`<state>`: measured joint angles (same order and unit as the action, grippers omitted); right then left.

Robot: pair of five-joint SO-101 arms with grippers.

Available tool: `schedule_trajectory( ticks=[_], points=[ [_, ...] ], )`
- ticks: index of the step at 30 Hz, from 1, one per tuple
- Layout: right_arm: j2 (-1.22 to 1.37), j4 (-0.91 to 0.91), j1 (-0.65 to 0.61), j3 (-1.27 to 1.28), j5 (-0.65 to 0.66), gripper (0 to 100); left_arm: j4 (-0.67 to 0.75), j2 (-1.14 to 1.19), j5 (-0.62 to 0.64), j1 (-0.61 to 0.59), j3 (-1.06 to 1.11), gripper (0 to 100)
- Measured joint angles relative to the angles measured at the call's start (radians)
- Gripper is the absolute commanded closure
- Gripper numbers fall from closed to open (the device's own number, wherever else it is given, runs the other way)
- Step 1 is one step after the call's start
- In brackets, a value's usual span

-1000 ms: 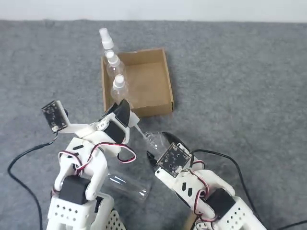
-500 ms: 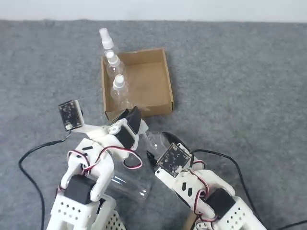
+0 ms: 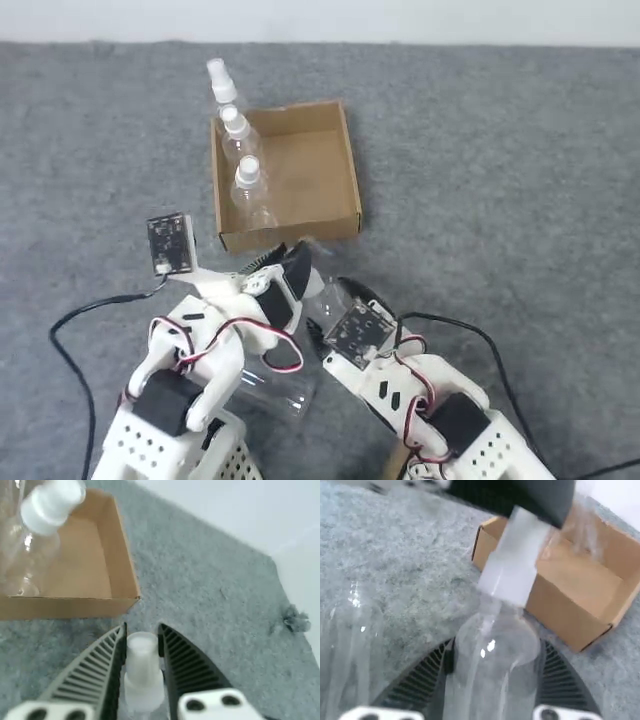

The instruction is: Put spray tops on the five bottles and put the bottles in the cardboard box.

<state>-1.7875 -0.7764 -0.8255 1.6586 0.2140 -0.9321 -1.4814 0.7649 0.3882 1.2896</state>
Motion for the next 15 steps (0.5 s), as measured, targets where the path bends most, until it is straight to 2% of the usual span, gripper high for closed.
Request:
schedule_trajectory(
  ticks=[6, 15],
  points=[
    [-0.002, 0.000, 0.020, 0.000, -0.044, 82.2, -0.055, 0.000, -0.005, 0.014, -0.040, 96],
    [-0.005, 0.000, 0.023, 0.000, -0.074, 82.2, -0.086, 0.002, -0.005, 0.018, -0.035, 64]
  ],
)
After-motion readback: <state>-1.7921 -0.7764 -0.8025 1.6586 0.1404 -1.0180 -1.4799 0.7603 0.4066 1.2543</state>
